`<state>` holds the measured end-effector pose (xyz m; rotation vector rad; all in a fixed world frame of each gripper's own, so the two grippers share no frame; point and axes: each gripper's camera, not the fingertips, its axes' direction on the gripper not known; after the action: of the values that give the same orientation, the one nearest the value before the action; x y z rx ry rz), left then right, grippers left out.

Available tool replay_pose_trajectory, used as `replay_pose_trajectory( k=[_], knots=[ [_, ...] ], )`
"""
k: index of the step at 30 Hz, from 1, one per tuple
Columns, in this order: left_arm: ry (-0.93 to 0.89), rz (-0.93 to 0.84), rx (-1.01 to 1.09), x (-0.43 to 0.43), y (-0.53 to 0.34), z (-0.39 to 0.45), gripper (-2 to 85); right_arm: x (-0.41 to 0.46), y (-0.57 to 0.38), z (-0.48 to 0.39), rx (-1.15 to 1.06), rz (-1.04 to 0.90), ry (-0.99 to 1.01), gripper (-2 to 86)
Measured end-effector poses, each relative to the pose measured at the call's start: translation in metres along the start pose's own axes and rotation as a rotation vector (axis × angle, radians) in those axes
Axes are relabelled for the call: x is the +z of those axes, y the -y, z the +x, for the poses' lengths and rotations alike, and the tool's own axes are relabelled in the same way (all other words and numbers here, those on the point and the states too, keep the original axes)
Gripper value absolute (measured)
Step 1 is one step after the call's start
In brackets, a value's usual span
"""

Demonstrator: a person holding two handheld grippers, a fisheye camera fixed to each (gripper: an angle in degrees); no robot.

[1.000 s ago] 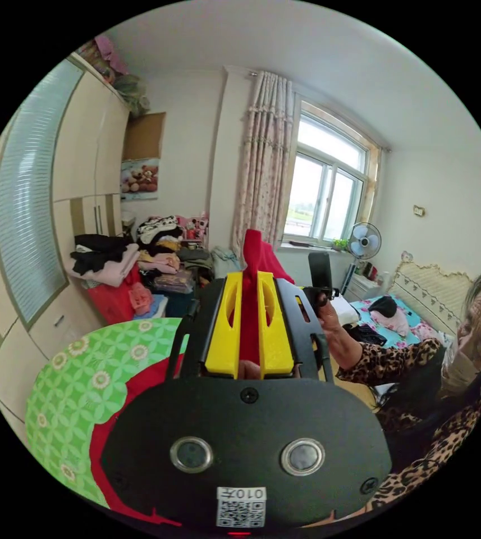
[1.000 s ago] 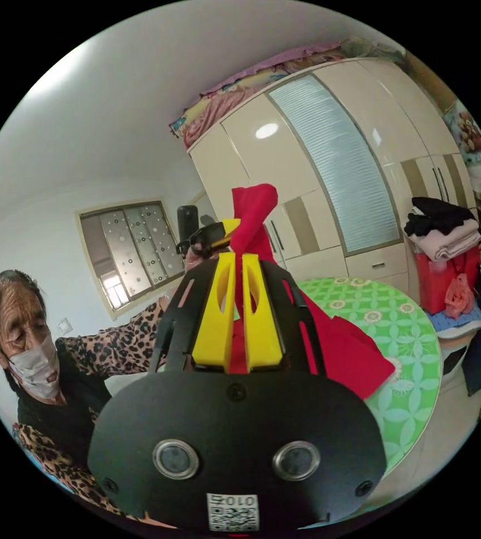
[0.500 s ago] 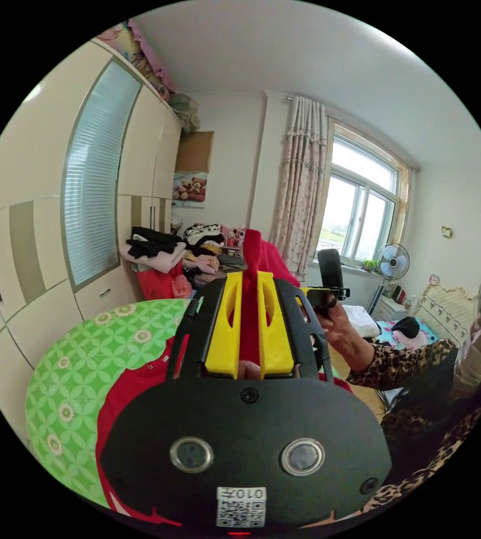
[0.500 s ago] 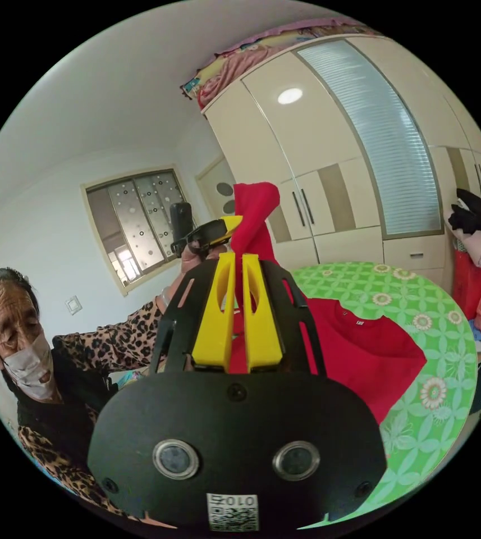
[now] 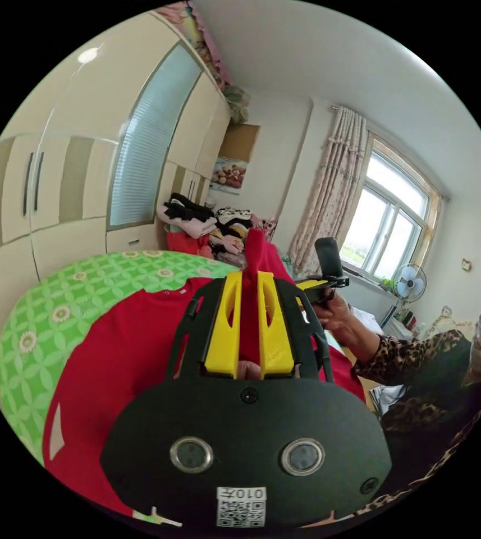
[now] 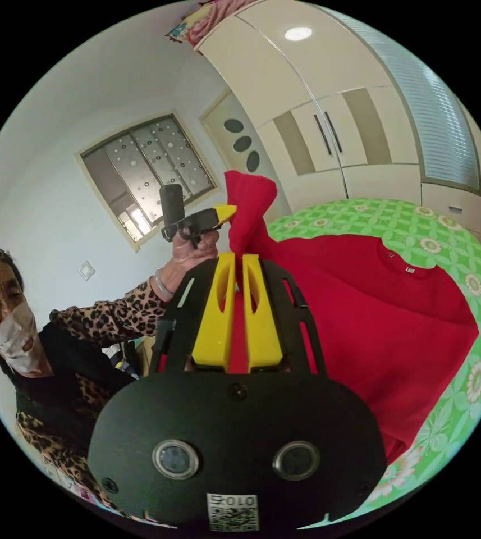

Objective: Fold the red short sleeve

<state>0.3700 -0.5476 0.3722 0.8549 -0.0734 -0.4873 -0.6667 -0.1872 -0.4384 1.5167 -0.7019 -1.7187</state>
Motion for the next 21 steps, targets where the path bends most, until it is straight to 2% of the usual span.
replay_pose_trajectory(
  k=[7,11,13,18,21],
  knots=[
    [-0.056,0.026,-0.087,-0.044,-0.065,-0.036,3.0,-0.011,0.068,-0.003,-0.035,-0.044,0.017,4.2],
    [-0.008,-0.064,-0.068,-0.076,-0.098,-0.055,0.5,0.01,0.107,-0.017,-0.078,-0.125,-0.048,4.2],
    [0.006,-0.115,-0.089,-0.087,-0.113,-0.067,0.1,0.036,0.129,-0.034,-0.131,-0.235,-0.117,4.3],
    [0.029,-0.072,-0.191,-0.133,-0.161,-0.095,-0.2,0.112,0.157,-0.082,-0.258,-0.505,-0.169,4.8],
    [0.078,-0.048,-0.256,-0.16,-0.19,-0.106,-0.3,0.142,0.173,-0.11,-0.302,-0.581,-0.135,4.3]
  ],
)
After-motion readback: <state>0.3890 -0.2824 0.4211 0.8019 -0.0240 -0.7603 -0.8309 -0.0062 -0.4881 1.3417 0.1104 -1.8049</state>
